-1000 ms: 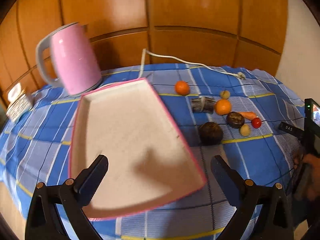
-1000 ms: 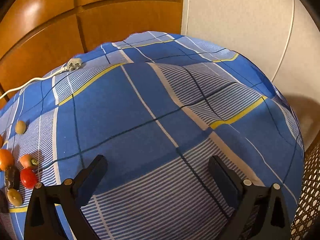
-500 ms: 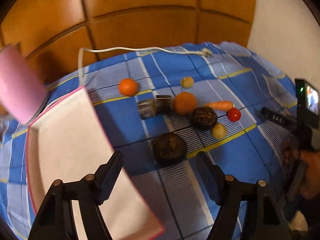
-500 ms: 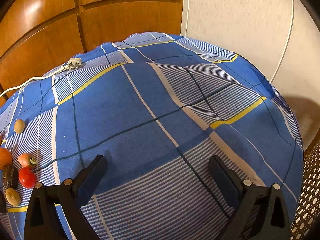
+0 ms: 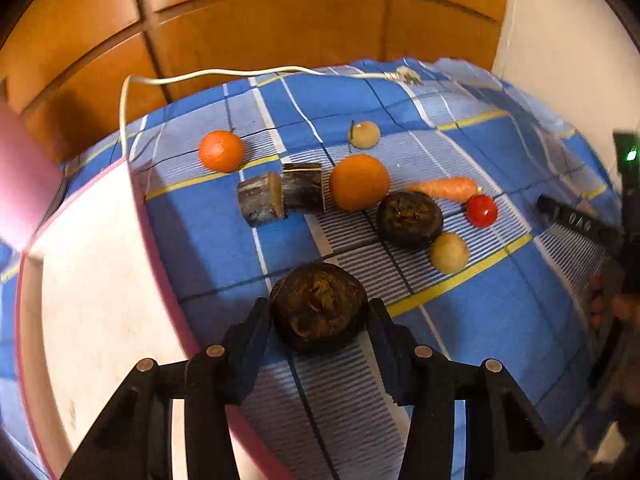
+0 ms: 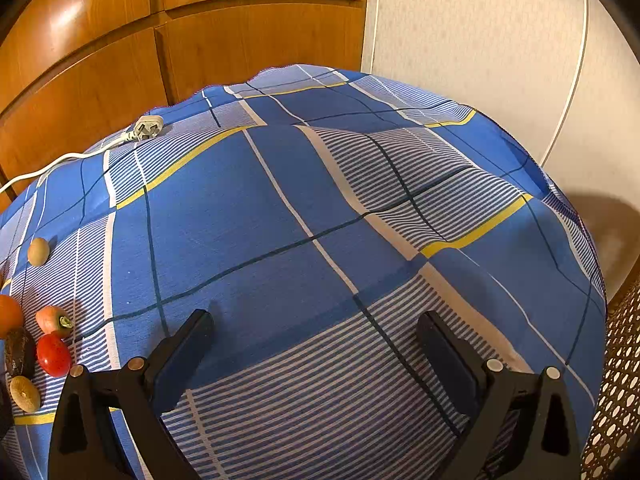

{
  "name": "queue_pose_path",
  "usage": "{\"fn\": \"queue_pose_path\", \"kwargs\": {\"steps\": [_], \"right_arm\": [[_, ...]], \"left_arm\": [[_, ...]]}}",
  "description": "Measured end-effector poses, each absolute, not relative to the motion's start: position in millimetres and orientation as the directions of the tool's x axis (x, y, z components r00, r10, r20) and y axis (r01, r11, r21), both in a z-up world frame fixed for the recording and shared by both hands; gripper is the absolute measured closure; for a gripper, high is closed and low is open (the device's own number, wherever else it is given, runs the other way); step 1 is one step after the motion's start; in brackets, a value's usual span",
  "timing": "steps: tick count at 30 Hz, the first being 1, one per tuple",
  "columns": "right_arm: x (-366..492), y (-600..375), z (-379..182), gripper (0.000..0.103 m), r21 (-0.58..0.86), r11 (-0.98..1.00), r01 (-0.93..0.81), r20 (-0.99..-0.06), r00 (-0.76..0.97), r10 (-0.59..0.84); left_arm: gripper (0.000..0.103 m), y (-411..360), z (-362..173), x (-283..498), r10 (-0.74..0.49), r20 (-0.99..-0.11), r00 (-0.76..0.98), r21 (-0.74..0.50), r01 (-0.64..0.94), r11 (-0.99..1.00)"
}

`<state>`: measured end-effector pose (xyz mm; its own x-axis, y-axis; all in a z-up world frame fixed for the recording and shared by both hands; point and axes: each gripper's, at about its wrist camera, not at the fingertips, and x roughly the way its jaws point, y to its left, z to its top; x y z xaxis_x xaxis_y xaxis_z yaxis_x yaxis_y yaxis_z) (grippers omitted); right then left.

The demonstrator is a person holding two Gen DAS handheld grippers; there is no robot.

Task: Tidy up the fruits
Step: 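Grasp the dark round fruit with the left gripper, then carry the dark fruit into the pink tray and open the left gripper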

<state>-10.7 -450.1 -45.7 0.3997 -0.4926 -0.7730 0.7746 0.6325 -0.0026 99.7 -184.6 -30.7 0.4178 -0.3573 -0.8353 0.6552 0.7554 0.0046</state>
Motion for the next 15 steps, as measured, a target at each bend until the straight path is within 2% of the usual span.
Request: {"fn": "queue_pose_path", "kwargs": {"steps": [4, 8, 15], "right_arm": [[-11, -450, -46, 0.0, -0.003, 0.632, 0.775, -0.772, 0.4, -0.493], [-11, -450, -46, 0.0, -0.003, 0.632, 0.775, -0.773, 0.4, -0.493], [-11, -450, -46, 0.0, -0.003, 0.632, 0.775, -0.772, 0.4, -0.493]], "left_arm": [[0.054, -157, -12, 94, -0.415, -0.788, 0.455, -0.08, 0.592, 0.802], [0.054, -116, 10, 100, -0.413, -0.744, 0.525, -0.145, 0.476, 0.867], [0.053, -48, 4, 135, -0.185, -0.776, 0.603, -0.072, 0.206, 0.976]]}}
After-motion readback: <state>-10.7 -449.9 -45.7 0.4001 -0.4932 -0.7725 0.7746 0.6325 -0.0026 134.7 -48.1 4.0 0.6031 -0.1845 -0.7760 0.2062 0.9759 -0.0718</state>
